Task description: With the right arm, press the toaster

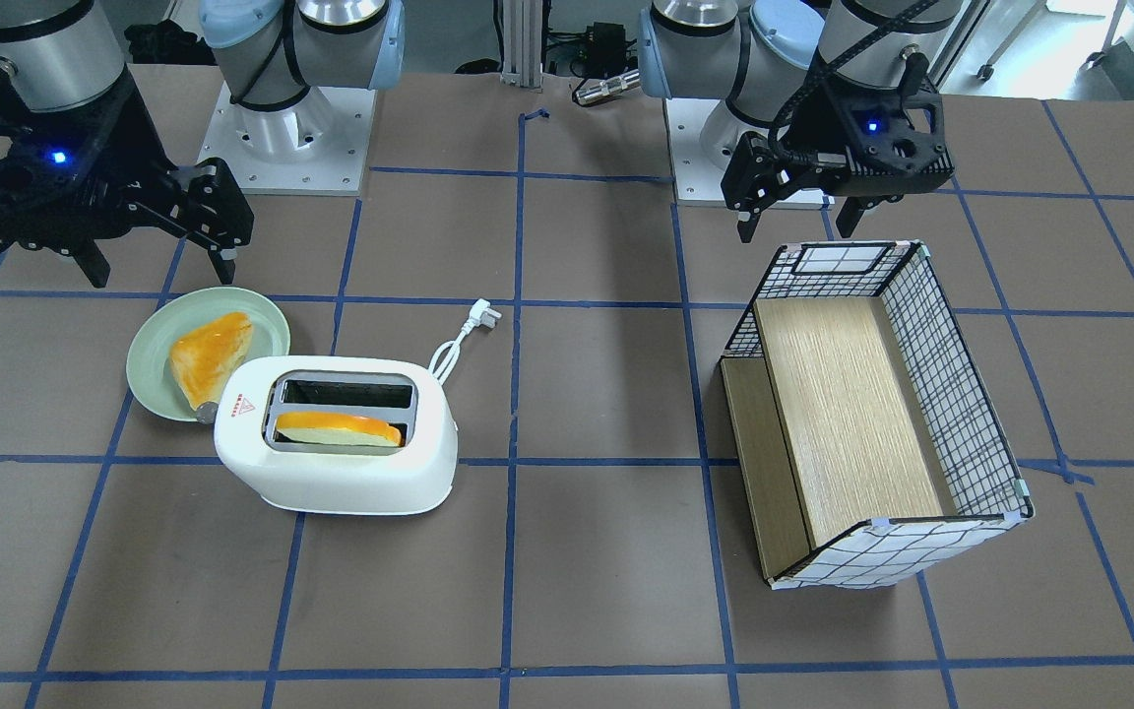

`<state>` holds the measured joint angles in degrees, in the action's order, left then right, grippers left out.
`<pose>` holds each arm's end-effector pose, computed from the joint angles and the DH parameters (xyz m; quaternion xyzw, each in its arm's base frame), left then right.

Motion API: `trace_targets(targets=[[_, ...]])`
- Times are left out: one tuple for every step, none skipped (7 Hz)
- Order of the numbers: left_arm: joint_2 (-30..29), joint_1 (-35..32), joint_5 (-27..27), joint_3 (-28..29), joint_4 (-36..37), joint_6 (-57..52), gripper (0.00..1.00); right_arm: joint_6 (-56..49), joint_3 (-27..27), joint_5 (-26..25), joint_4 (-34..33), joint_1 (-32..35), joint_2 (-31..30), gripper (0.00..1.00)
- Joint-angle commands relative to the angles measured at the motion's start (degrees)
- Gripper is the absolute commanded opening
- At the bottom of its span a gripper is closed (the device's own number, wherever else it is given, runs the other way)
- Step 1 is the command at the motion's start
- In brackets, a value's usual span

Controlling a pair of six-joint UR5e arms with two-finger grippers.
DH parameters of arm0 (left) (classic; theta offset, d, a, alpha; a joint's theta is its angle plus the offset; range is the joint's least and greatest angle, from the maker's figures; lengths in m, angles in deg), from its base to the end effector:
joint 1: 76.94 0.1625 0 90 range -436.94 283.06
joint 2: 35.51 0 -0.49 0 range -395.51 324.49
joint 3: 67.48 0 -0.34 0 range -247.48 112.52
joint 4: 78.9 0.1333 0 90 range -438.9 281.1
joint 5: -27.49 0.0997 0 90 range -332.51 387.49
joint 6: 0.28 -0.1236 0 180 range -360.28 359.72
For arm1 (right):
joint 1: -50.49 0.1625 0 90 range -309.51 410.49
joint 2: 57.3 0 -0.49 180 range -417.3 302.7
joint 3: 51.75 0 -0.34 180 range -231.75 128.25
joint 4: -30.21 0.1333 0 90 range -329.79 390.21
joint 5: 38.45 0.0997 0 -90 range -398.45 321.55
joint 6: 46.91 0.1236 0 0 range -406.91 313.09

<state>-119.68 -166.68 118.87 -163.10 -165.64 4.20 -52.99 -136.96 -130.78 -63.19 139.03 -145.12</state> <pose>-0.1285 -0.3978 0.5339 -0.0417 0.9986 -0.0307 0.0109 0.1162 -0.4735 0.5552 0.0392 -0.9977 0.0510 0.0237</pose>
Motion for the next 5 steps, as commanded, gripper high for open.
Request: trace_targets(targets=[[0.1,0.0,-0.1,0.0,0.0,0.0,1.00,1.6,-1.5,0.1,-0.6,0.2,-0.9,1.00],[0.0,0.0,0.0,0.0,0.0,0.0,1.00,0.8,-1.6,0.1,-0.7,0.4,-0.9,1.00],[0.0,0.0,0.0,0.0,0.0,0.0,1.00,-1.3,-1.8,0.1,-2.4,0.2,-0.9,1.00],[0.0,0.0,0.0,0.0,0.0,0.0,1.00,-2.4,-1.8,0.0,-4.6,0.3,-0.7,1.00],[0.1,0.0,-0.1,0.0,0.0,0.0,1.00,-2.5,-1.9,0.1,-4.3,0.4,-0.7,1.00]])
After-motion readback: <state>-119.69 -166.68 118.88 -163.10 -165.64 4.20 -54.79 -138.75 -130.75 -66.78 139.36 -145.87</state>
